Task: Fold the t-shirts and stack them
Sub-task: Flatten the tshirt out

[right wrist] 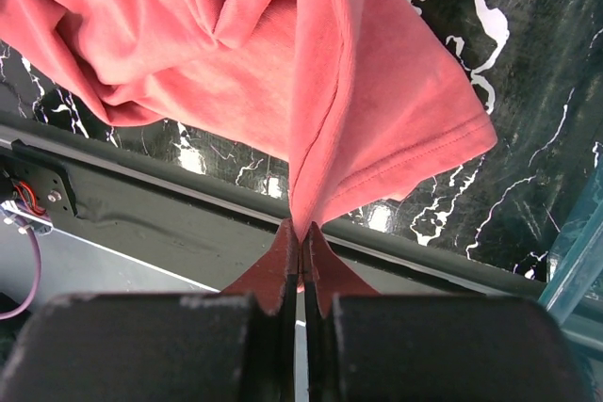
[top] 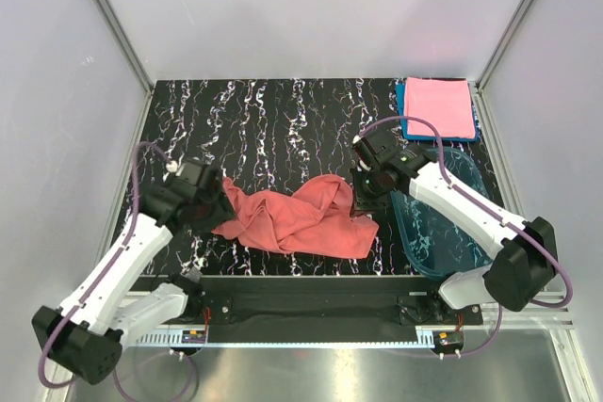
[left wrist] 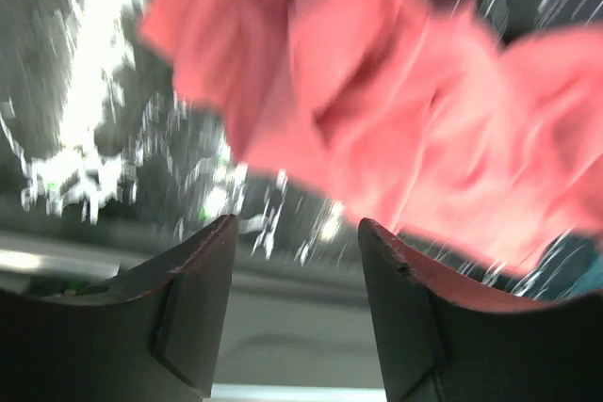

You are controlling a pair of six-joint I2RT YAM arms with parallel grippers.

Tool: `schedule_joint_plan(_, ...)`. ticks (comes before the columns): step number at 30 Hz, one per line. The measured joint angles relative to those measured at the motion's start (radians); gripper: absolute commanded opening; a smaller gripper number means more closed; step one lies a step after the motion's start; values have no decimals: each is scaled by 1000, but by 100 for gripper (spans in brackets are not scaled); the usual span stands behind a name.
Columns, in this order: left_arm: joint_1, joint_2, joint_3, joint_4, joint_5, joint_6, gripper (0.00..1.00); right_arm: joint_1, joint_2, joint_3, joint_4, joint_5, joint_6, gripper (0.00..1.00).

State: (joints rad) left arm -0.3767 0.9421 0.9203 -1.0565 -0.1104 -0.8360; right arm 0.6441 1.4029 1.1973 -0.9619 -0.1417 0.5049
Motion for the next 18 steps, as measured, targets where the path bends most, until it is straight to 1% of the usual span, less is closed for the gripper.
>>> schedule_joint_plan(4,-174,27,-11,-66,-54,-88,64,0,-1,-14,13,-10,0,0)
schedule_joint_plan(7,-241,105,-11,-94,-99,-163,63,0,-5,-31,18,-10,1,0)
schedule_joint_plan(12,-262,264,-5,-100,-159,-253,61,0,-26,-54,22,-10,5,0)
schedule_joint_plan(18,-263,401,55,-66,-190,-280,57,0,-35,-62,23,-10,8,0)
